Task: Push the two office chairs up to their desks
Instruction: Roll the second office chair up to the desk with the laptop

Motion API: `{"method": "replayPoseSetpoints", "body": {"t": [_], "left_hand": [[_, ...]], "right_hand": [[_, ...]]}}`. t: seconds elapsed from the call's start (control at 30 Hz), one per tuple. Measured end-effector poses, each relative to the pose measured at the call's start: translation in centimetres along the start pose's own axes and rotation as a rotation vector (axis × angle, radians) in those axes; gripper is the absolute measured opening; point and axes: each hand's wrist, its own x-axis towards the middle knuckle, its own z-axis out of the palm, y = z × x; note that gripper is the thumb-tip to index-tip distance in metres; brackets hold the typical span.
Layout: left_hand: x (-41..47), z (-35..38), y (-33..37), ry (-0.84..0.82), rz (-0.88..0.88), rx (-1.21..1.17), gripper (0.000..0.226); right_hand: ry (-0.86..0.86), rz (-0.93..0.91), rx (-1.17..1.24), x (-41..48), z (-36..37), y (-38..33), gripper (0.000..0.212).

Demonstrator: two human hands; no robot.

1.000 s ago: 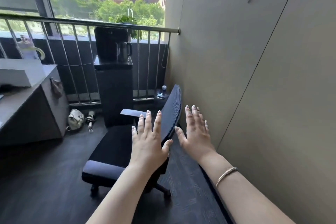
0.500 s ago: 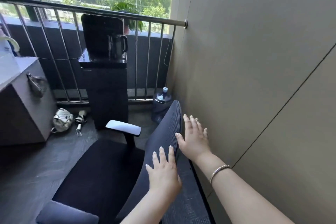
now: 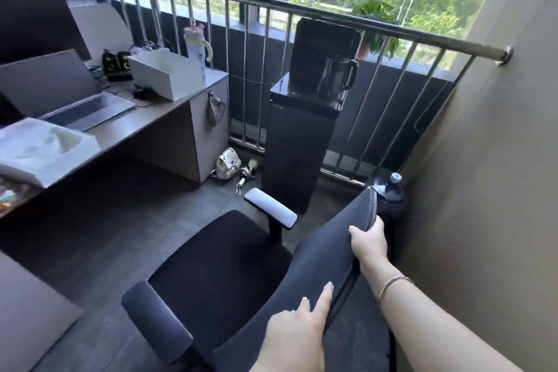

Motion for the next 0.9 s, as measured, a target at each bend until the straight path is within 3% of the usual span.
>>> {"method": "replayPoseSetpoints", "body": {"t": [0.13,0.43,0.9], "left_hand": [[1.5,-0.8,-3.8,0.091,-0.045,0.026,0.086],[4.3,-6.7,-15.8,0.157,-0.157,0.004,0.081],[12.2,-17.1,-42.4,0.204,-0.216,0.015,0.084]], "right_hand": [[-0.097,-0.048,-0.026,1.4,5.0,-2.4,0.063],[-0.190,-0.031,-0.010,2.4,19.0,-7.9,0.073],[-0.235,-0.056,-0.029,3.7,47.1,-20.3,0.067]]}}
